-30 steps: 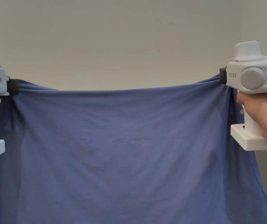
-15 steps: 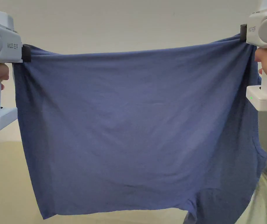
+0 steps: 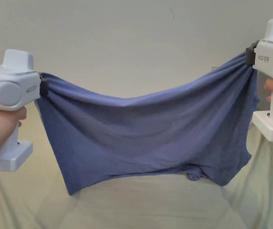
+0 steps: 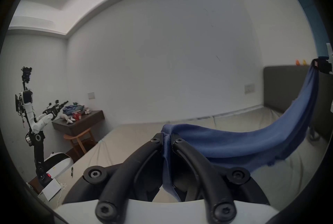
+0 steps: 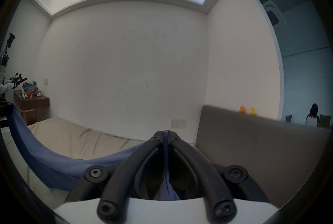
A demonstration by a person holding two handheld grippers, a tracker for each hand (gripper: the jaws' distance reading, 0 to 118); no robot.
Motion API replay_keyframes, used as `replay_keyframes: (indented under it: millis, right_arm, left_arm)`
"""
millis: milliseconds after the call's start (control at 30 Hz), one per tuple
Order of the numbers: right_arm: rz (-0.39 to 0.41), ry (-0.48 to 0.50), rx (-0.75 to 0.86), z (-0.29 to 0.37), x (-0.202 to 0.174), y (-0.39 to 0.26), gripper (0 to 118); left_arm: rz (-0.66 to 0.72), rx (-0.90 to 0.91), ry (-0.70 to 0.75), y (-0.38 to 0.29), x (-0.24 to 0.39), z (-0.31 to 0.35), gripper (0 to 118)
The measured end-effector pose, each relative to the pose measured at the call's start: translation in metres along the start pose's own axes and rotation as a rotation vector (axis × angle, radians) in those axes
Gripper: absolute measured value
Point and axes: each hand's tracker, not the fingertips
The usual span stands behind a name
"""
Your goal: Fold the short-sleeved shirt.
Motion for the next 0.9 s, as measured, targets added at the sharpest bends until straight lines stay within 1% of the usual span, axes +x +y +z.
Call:
replay_keyframes:
  millis: [33, 67, 100, 167, 200, 267, 300, 367, 467, 500, 533, 600, 633, 667, 700, 733, 767, 833, 900]
  right_arm:
    - [-0.001, 0.01, -0.017, 0.005, -0.001, -0.015, 4]
    - [0.03, 0.009, -0.016, 0.017, -0.004, -0.028, 4]
    - [0.024, 0.021, -0.028, 0.027, -0.004, -0.042, 4]
    - [0.012, 0.038, -0.057, 0.049, -0.004, -0.066, 4]
    - [0.002, 0.055, -0.063, 0.065, -0.004, -0.077, 4]
    - [0.006, 0.057, -0.075, 0.093, -0.002, -0.093, 4]
    - [-0.01, 0.068, -0.093, 0.107, 0.001, -0.1, 4]
    - [-0.015, 0.08, -0.105, 0.135, 0.005, -0.11, 4]
    - [-0.043, 0.093, -0.112, 0.185, 0.018, -0.122, 4]
    - [-0.05, 0.099, -0.107, 0.202, 0.023, -0.124, 4]
    - [-0.081, 0.102, -0.112, 0.219, 0.028, -0.127, 4]
    - [-0.088, 0.102, -0.1, 0.248, 0.04, -0.13, 4]
    - [-0.108, 0.108, -0.11, 0.262, 0.045, -0.133, 4]
    - [-0.105, 0.11, -0.104, 0.279, 0.049, -0.136, 4]
    - [-0.104, 0.113, -0.096, 0.295, 0.052, -0.138, 4]
    - [-0.102, 0.122, -0.094, 0.309, 0.058, -0.141, 4]
    - [-0.117, 0.128, -0.112, 0.324, 0.062, -0.146, 4]
    - [-0.11, 0.142, -0.11, 0.355, 0.069, -0.156, 4]
    - [-0.127, 0.172, -0.177, 0.38, 0.076, -0.174, 4]
  left_arm:
    - [-0.007, -0.023, -0.009, -0.015, 0.011, 0.011, 2]
    - [-0.004, -0.044, -0.008, -0.029, 0.017, 0.017, 2]
    - [0.005, -0.069, -0.018, -0.041, 0.02, 0.022, 2]
    - [0.116, -0.083, -0.054, -0.064, 0.021, 0.044, 2]
    - [0.135, -0.09, -0.058, -0.077, 0.023, 0.057, 2]
    - [0.103, -0.097, -0.067, -0.1, 0.027, 0.079, 2]
    - [0.11, -0.099, -0.075, -0.108, 0.027, 0.089, 2]
    - [0.134, -0.118, -0.097, -0.124, 0.024, 0.112, 2]
    - [0.187, -0.121, -0.111, -0.14, 0.014, 0.149, 2]
    - [0.181, -0.12, -0.119, -0.145, 0.01, 0.162, 2]
    - [0.18, -0.113, -0.121, -0.15, 0.008, 0.175, 2]
    - [0.172, -0.107, -0.13, -0.158, 0.0, 0.2, 2]
    - [0.18, -0.103, -0.137, -0.162, -0.005, 0.214, 2]
    - [0.214, -0.095, -0.138, -0.167, -0.01, 0.228, 2]
    - [0.22, -0.106, -0.143, -0.171, -0.012, 0.238, 2]
    - [0.214, -0.118, -0.147, -0.177, -0.014, 0.251, 2]
    - [0.209, -0.123, -0.155, -0.186, -0.016, 0.265, 2]
    - [0.195, -0.143, -0.179, -0.204, -0.02, 0.291, 2]
    - [0.189, -0.173, -0.204, -0.226, -0.022, 0.315, 2]
